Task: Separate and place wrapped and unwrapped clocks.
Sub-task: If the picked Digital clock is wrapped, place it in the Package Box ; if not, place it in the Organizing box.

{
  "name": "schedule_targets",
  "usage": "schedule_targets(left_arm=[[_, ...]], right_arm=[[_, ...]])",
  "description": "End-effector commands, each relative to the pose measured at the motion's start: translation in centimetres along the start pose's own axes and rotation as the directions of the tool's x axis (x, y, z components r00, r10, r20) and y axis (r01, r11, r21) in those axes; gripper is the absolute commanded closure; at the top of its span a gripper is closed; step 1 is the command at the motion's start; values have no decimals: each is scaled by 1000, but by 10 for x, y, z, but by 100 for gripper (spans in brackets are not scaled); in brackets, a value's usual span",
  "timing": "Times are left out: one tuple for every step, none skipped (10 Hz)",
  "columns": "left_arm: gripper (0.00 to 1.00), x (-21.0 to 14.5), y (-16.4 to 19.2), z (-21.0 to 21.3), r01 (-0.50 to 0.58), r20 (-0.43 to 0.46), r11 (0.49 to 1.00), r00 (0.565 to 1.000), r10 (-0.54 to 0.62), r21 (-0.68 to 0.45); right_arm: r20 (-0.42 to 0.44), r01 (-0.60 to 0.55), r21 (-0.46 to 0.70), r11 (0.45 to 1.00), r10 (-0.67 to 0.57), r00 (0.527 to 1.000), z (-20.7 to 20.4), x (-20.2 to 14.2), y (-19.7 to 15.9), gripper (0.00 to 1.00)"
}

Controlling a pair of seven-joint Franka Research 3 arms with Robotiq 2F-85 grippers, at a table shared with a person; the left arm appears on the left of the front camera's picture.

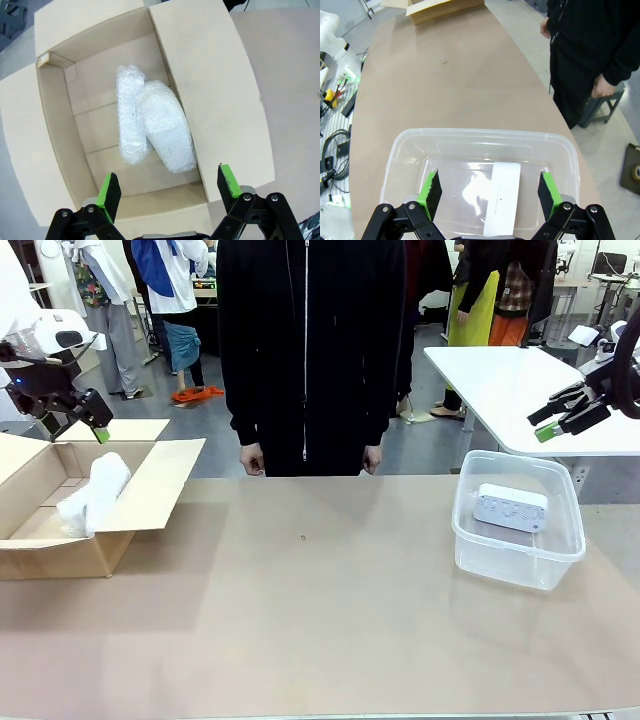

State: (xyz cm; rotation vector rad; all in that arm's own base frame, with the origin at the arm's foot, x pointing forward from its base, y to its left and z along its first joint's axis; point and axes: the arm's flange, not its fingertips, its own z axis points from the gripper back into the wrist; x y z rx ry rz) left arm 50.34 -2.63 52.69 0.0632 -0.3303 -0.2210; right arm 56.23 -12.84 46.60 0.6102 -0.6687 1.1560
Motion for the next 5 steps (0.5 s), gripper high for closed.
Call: schedule_targets(left_arm=[[0,1,1,1,8,-3,1000,1000,-8,-4],[0,1,1,1,8,-3,1000,1000,-8,-4],[0,1,1,1,8,-3,1000,1000,-8,-4],[0,1,1,1,8,-3,1000,1000,-8,-4],[0,1,1,1,8,-3,1000,1000,-8,-4]], right_arm=[[1,0,0,1000,0,1000,0,0,1,0],[1,0,0,1000,0,1000,0,0,1,0],[1,0,0,1000,0,1000,0,0,1,0],[1,0,0,1000,0,1000,0,0,1,0],[1,0,0,1000,0,1000,0,0,1,0]])
